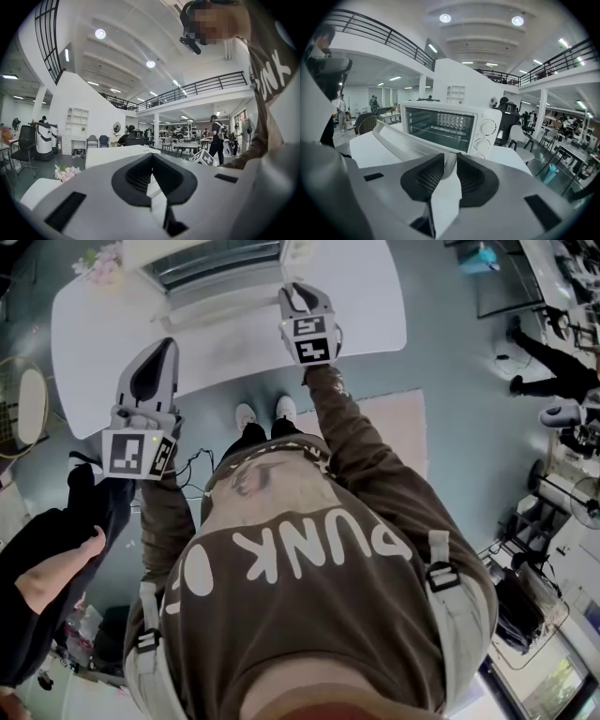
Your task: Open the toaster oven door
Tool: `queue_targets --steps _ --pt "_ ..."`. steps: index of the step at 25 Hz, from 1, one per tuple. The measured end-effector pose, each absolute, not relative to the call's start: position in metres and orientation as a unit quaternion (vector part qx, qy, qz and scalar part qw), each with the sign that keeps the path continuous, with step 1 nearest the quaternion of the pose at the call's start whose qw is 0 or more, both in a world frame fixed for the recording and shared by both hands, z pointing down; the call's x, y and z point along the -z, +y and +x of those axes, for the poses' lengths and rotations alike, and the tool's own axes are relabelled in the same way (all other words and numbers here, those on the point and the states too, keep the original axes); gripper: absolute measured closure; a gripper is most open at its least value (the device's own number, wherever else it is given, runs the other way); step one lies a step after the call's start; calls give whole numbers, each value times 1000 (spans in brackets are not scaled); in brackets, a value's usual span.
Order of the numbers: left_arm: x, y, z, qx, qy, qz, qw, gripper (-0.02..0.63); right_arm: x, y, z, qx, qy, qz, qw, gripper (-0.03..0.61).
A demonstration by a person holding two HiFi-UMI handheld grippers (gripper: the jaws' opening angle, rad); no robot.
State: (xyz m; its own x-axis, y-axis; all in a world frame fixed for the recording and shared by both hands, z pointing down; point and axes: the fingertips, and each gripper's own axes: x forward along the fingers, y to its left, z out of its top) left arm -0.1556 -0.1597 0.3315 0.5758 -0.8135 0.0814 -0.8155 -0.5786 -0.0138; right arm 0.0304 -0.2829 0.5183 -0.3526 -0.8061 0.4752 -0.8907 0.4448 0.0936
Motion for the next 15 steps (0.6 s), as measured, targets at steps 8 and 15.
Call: queue_targets --steps 8,15 --pt "-335 -157 -152 -40 -456 889 14 611 -539 -265 30 -91 -815 519 240 485" --pt "-333 -156 -151 -41 -454 890 14 611 -552 -254 30 -85 -811 525 244 485"
